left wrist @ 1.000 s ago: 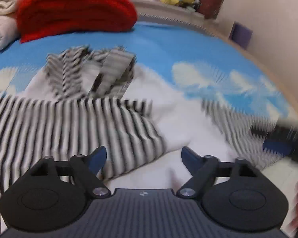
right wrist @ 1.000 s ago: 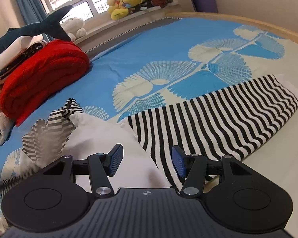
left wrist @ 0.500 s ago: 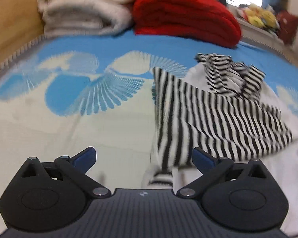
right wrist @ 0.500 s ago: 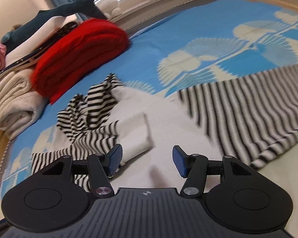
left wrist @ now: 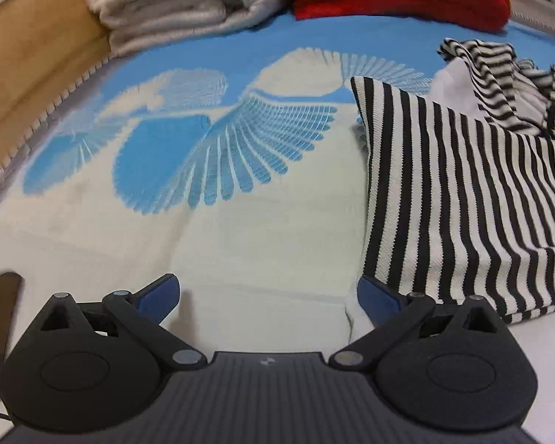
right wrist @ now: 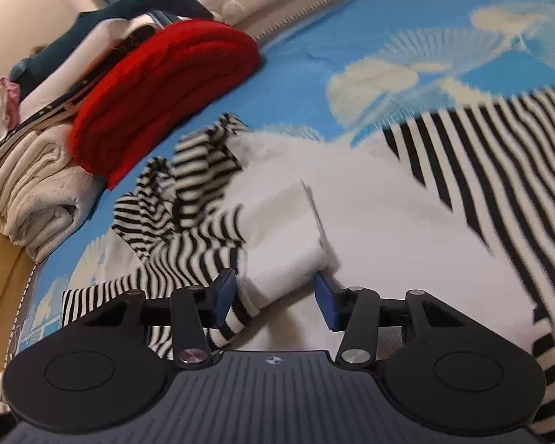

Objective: Fold small clothes

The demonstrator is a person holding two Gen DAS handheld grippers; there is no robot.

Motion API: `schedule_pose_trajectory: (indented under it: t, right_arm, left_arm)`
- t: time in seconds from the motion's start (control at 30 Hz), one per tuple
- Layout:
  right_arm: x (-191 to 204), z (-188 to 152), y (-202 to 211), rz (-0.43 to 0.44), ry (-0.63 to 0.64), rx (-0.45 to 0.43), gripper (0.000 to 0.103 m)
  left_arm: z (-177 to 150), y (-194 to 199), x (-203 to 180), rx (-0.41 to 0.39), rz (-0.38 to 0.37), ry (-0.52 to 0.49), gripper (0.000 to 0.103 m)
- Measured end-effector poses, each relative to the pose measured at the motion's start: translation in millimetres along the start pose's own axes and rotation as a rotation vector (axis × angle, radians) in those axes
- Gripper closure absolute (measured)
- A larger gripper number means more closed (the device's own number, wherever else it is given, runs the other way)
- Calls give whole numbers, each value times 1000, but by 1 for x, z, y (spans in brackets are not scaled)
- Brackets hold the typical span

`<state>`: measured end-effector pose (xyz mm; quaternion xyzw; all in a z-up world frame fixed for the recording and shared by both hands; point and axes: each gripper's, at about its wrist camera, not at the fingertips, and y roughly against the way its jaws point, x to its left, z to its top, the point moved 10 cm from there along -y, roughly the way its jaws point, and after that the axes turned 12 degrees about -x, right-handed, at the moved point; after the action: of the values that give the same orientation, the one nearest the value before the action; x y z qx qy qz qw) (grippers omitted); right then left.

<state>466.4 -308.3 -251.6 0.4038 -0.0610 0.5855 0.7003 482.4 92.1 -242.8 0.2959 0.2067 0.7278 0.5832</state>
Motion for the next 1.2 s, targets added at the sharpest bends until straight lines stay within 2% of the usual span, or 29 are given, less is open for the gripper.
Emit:
schedule_pose_trajectory:
  t: [0.07,0.13,0.17,0.2,0.23,0.4,0.5,0.57,0.6,0.63,0.67,0.73,0.8,0.83,0.9,1.03,1.2]
  right_arm:
    - [-5,0,-5,3,-64,0,53]
    - [-4,3,-8,9,-102,-9,52]
    - [-2,4,-9,21,-105,-12,57]
    - [2,4,-9,41,-89,-14,83]
    - [7,4,-7,49,-57,-13,98]
    - [30,8,14,-3,55,-14,98]
    - [13,-3,8,-114,120,34,98]
    - [0,-15,-2,-158,164,63,93]
    - [1,-13,-1,-154,180,42,91]
    - [4,-10,1,-176,215,35,78]
    - [7,-5,5,-199,250,19,72]
    - [13,11,19,-256,322,-77,48]
    - [19,20,30,-262,384,-144,36]
    - [20,20,32,-257,411,-141,29]
    - [13,14,27,-280,437,-77,26]
    - [2,11,33,-272,319,-26,26]
    - [10,23,65,-235,272,-94,24]
  left_arm:
    - [1,0,6,31,-15,79,0]
    - [5,4,5,15,-20,81,0]
    - [7,5,4,6,-16,64,0]
    - [7,5,1,2,-16,39,0]
    - [6,4,-3,4,-17,25,0]
    - [3,2,-5,-4,2,-46,0]
    - [2,-1,-4,6,-6,-44,0]
    - [2,0,-3,8,-7,-40,0]
    - [3,1,-3,5,-6,-43,0]
    - [4,3,-3,1,-6,-46,0]
    - [5,4,-2,-3,-7,-49,0]
    - [8,10,-2,-21,-13,-47,0]
    - [12,16,-3,-44,-25,-42,0]
    - [13,19,-4,-54,-29,-43,0]
    - [15,24,-7,-65,-32,-41,0]
    - [22,40,-13,-94,-62,-6,0]
    - [33,62,-16,-146,-70,46,0]
